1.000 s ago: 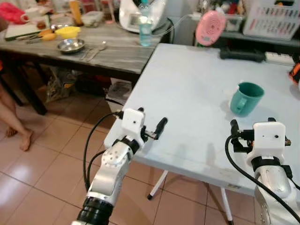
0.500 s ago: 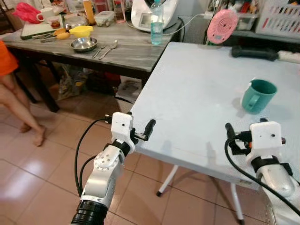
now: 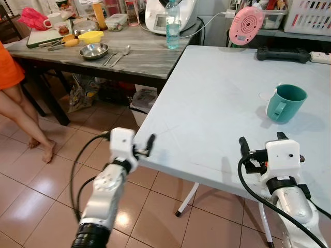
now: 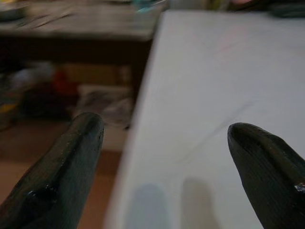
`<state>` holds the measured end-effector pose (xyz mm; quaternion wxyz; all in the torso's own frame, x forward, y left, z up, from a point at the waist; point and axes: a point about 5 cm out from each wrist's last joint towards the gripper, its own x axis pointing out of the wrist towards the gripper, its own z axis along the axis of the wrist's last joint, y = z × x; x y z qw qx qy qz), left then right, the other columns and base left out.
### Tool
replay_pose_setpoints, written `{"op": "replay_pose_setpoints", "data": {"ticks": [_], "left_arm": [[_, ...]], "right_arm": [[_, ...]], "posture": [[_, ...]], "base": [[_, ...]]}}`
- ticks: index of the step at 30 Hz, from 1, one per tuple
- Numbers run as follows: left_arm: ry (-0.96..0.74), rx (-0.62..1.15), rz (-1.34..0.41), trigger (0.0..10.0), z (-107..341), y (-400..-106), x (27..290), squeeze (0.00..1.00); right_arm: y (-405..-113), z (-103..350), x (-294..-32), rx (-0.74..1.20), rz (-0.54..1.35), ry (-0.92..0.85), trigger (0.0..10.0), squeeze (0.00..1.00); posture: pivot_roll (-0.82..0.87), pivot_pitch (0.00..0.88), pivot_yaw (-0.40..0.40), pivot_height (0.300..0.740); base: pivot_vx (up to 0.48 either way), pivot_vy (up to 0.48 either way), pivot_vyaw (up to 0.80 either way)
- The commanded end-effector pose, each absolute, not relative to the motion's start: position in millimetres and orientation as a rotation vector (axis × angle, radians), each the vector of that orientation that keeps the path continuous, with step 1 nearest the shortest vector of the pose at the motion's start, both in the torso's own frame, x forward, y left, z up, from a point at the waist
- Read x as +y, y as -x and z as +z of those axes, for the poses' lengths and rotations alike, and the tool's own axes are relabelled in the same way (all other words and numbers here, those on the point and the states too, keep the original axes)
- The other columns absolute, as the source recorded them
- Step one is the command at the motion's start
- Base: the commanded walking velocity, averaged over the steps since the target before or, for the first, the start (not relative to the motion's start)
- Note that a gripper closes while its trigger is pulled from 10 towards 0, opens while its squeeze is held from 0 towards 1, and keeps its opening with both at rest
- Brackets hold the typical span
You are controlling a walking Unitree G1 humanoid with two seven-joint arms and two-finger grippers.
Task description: Setting the table
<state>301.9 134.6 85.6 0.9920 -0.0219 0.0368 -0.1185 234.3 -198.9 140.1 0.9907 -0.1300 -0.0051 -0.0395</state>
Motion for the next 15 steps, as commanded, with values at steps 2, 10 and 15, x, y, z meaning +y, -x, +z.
{"op": "replay_pose_setpoints", "data": {"ticks": [2, 10, 15], "left_arm": [[0.037, 0.08, -0.19, 10.0, 81, -299, 150, 0.0], [0.005, 0.073, -0.121, 10.0, 72, -283, 172, 0.0], [0.026, 0.082, -0.112, 10.0, 69, -282, 170, 0.0]], "right_arm": [[-229, 127, -210, 0.033, -0.152, 0.202, 10.0, 0.0], [-200, 100, -230, 0.088, -0.278, 0.094, 10.0, 0.0], [-195, 100, -230, 0.084, -0.278, 0.119, 10.0, 0.0]], "posture": [[-0.24, 0.0, 0.072, 0.74], [-0.27, 0.0, 0.09, 0.74], [-0.28, 0.0, 0.1, 0.74]], "base": [[0.0, 0.0, 0.0], [0.0, 0.0, 0.0], [0.0, 0.0, 0.0]]}}
